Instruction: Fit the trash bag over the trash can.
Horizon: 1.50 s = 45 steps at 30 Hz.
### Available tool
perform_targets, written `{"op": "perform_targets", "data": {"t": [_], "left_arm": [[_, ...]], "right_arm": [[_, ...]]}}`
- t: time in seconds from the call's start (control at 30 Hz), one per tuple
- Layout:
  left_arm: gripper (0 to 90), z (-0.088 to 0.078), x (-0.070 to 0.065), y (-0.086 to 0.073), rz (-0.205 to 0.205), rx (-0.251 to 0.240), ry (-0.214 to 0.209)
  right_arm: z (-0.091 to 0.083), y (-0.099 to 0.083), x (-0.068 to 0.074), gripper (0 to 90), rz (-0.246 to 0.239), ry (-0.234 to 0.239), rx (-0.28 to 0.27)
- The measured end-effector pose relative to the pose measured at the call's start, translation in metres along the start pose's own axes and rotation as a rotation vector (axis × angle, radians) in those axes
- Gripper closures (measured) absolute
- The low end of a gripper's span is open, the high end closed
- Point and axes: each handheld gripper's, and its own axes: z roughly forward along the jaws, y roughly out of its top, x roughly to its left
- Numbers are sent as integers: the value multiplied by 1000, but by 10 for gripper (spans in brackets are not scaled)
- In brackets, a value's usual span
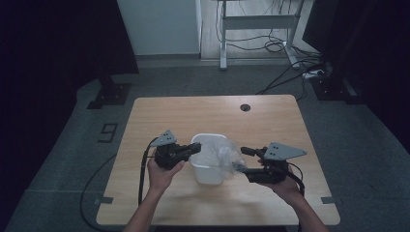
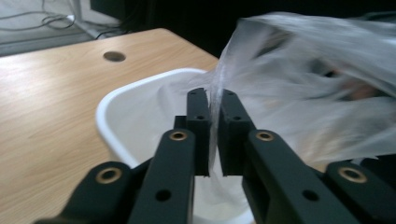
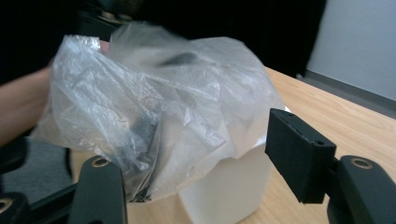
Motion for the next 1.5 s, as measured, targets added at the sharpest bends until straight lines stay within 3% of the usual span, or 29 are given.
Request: {"op": "perform_targets", "data": {"t": [0.17,0.43,0.6,0.77,1.03,1.17,1.23,1.4,1.5], "left_arm": [[812,-4,-5,1,28,-5,-18],[543,-18,-18,0,92,-41,-19],[471,-26,-31,4,138,-56,-48],[428,-26,-44,9,192,-37,-151],[399,-3,-58,8,233,33,-219],[491,4,-61,7,256,50,-199],[634,7,-64,6,276,58,-182],[898,12,-65,4,275,76,-176],[900,12,-66,6,258,53,-144]], "right_arm": [[13,3,3,372,-25,-40,37],[19,6,1,389,-21,-46,53],[22,7,0,394,-20,-46,61],[24,8,0,394,-21,-44,61],[24,8,1,394,-22,-41,58],[23,8,1,395,-22,-40,55],[23,8,1,397,-21,-40,53],[23,7,2,399,-24,-39,47],[22,7,3,395,-23,-36,44]]}}
